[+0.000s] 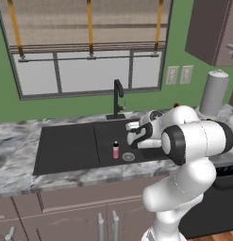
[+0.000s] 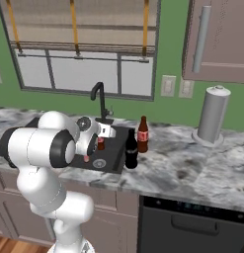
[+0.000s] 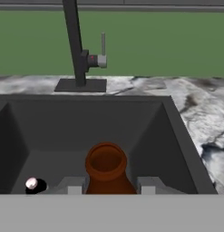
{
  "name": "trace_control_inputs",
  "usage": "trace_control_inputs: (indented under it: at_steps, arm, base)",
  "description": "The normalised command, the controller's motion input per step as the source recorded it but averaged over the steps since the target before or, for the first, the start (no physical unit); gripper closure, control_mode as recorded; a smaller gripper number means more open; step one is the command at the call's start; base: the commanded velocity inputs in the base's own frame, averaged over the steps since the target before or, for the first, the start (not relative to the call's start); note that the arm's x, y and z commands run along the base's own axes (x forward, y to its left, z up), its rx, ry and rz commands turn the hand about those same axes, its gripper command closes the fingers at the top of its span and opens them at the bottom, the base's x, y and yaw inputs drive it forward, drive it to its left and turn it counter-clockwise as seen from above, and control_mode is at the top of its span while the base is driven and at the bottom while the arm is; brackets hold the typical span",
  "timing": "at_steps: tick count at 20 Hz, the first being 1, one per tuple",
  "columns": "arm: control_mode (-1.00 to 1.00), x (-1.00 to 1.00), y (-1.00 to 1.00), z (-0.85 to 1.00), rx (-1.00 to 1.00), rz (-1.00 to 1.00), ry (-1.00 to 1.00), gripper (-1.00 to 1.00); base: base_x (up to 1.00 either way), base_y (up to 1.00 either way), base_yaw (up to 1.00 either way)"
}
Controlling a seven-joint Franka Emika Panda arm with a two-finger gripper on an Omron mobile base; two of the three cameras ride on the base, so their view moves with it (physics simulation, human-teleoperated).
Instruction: Place the large bottle from the dining counter next to the other large bottle outside the sink, and place the small bottle from the dining counter next to the other small bottle inside the sink.
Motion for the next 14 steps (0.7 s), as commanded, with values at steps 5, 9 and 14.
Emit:
trace_control_inputs:
  at_steps: [5, 9, 14]
  arm:
    - [1.0, 0.0, 0.0, 0.0, 0.0, 0.0, 0.0, 1.0]
    - [1.0, 0.0, 0.0, 0.0, 0.0, 0.0, 0.0, 1.0]
    - [1.0, 0.0, 0.0, 0.0, 0.0, 0.0, 0.0, 1.0]
  base:
    - [0.24, 0.0, 0.0]
    - [0.23, 0.0, 0.0]
    - [0.2, 0.0, 0.0]
